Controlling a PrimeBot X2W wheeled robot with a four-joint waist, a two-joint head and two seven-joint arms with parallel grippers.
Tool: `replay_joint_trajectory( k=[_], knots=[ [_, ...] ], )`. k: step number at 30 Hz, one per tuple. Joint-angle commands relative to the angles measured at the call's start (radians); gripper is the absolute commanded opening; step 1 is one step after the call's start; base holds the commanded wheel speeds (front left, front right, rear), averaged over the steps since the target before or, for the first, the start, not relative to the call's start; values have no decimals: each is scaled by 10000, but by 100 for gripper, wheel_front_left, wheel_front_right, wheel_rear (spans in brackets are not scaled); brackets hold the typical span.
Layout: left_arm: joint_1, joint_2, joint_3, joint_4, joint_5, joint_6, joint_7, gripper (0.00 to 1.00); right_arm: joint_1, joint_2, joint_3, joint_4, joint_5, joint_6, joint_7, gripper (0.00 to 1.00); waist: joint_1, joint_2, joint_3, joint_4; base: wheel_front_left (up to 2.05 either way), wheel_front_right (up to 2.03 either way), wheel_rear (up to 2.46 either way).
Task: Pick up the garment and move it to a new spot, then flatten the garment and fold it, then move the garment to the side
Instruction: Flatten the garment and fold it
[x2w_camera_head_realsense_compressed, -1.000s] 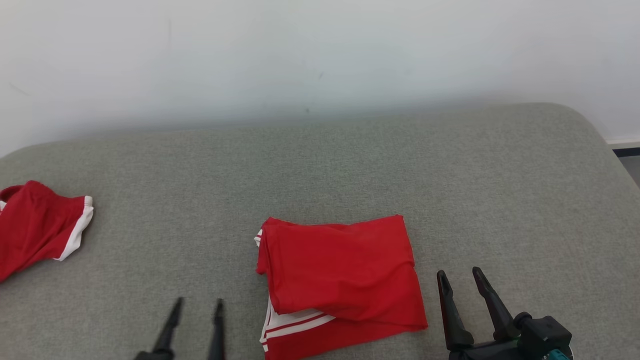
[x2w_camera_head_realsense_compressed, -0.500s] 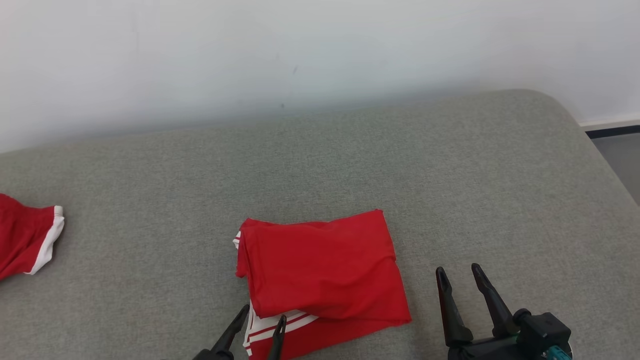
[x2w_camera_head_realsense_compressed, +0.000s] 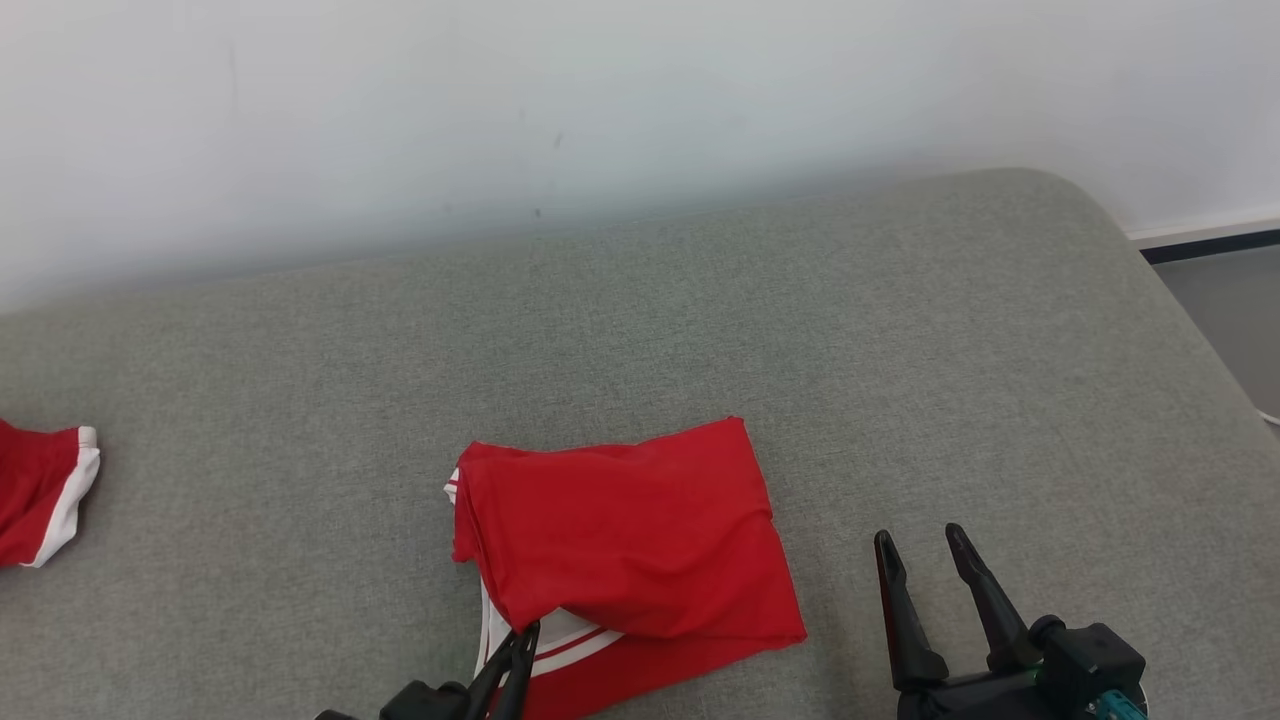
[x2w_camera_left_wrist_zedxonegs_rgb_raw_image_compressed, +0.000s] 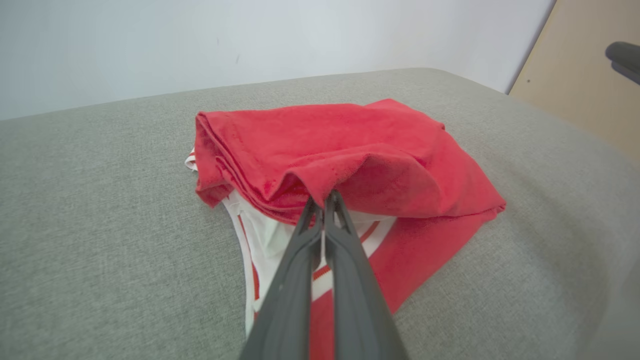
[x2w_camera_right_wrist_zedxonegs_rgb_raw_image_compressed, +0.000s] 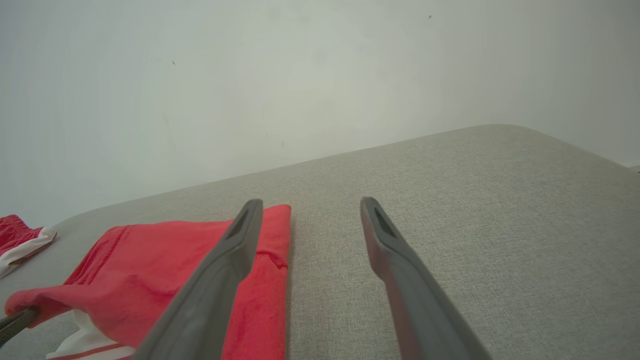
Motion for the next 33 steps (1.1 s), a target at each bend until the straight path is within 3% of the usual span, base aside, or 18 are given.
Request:
replay_joint_trajectory(
  k=[1, 7, 13, 14, 15, 16, 23, 33],
  knots=[
    [-56, 33, -22, -19, 73, 14, -33, 0, 72, 44, -12, 0, -18, -25, -4, 100, 0, -1, -11, 38, 0, 0, 0],
    [312, 402, -203, 295, 53, 13, -33, 0, 59, 49, -31, 55, -37, -25, -4, 100, 0, -1, -7, 201, 0, 0, 0],
    [420, 393, -121, 693, -4, 13, -33, 0, 76, -14, -13, 162, -22, -25, -4, 100, 0, -1, -56, 321, 0, 0, 0],
    [420, 367, -128, 809, -29, 13, -33, 16, 91, -25, -19, 181, -23, -25, -4, 100, 0, -1, -72, 336, 0, 0, 0],
    [391, 343, -148, 868, -26, 13, -35, 75, 103, -34, -17, 197, -25, -25, -4, 100, 0, -1, -85, 350, 0, 0, 0],
    [347, 312, -136, 883, -32, 13, -35, 100, 103, -35, -19, 212, -32, -25, -4, 100, 0, -1, -93, 364, 0, 0, 0],
    [519, 141, 251, 220, -52, 131, -33, 100, 103, -79, -104, 208, -32, -25, -4, 100, 0, -1, -134, 462, 0, 0, 0],
    [1322, 7, 1983, -2195, 189, 441, -33, 100, 173, 2, -287, 104, -86, -25, -4, 100, 0, -1, -229, 702, 0, 0, 0]
  ],
)
